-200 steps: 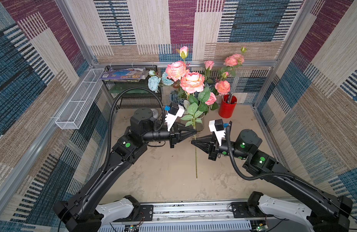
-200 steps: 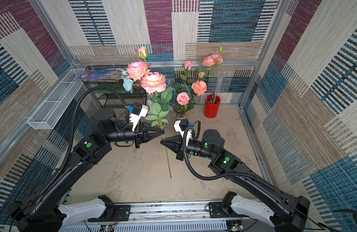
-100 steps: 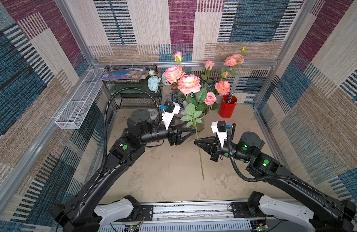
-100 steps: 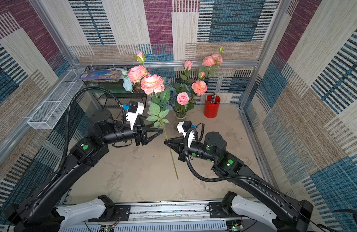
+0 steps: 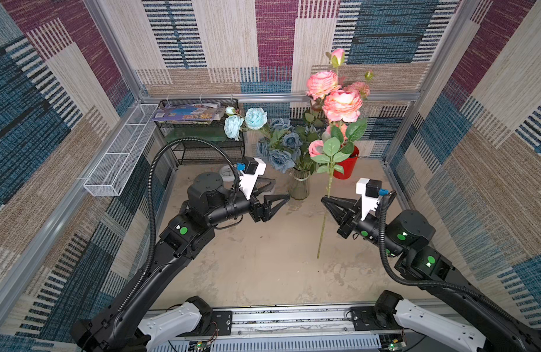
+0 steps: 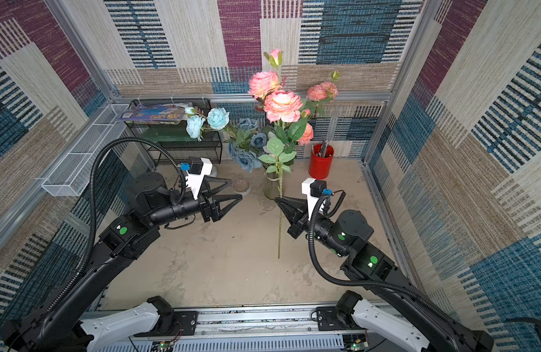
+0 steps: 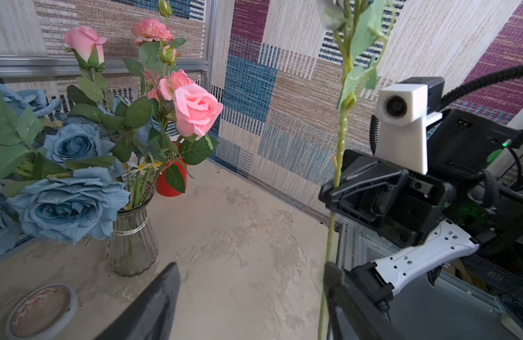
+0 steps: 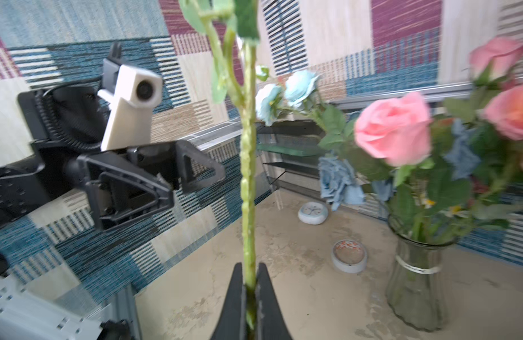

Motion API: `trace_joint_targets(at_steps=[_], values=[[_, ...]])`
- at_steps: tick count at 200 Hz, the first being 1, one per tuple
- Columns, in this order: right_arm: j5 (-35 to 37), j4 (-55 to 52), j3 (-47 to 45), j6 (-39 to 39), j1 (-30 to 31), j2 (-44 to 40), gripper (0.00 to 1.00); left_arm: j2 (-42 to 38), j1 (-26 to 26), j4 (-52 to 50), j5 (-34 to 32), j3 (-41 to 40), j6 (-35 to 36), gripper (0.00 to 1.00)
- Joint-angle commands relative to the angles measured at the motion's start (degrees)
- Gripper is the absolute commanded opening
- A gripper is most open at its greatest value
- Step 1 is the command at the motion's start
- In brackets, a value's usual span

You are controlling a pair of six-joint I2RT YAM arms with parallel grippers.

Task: Pick out pink flowers from the vase
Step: Place the flower at the center of the board.

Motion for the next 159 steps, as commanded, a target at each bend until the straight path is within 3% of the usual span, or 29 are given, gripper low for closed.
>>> trace_joint_targets(at_steps=[1,15,32,66,85,115,159], values=[[14.83,-4.68,2.12,0.81,-2.55,-0.11,0.00,-0.17,0.10,-0.17,-0.96,-0.18,0.98,0.75],[17.77,-8.69,3.61,2.56,-6.69,0.47,0.00,-0.06,0.13,-0.08,-1.03,-0.34,0.89,0.75],[15.53,-12.19,4.36,5.15,-14.09,1.35,0.00,0.09,0.13,0.09,-1.08,-0.44,0.74,0.74],[2.12,-15.12,1.85,9.82,-30.50,3.69,0.00,0.45,0.11,0.13,-1.06,-0.69,0.46,0.73],[-3.88,-15.33,-1.11,11.67,-36.23,6.11,0.00,0.42,0.11,0.12,-1.21,-1.03,0.52,0.73],[-7.49,-12.44,-6.50,14.40,-38.53,9.50,0.00,0.50,0.14,-0.11,-1.65,-1.48,0.50,0.73],[-4.36,-11.40,-10.83,18.53,-38.65,21.11,0.00,0.71,0.13,0.79,-1.64,-2.71,-0.68,0.72]])
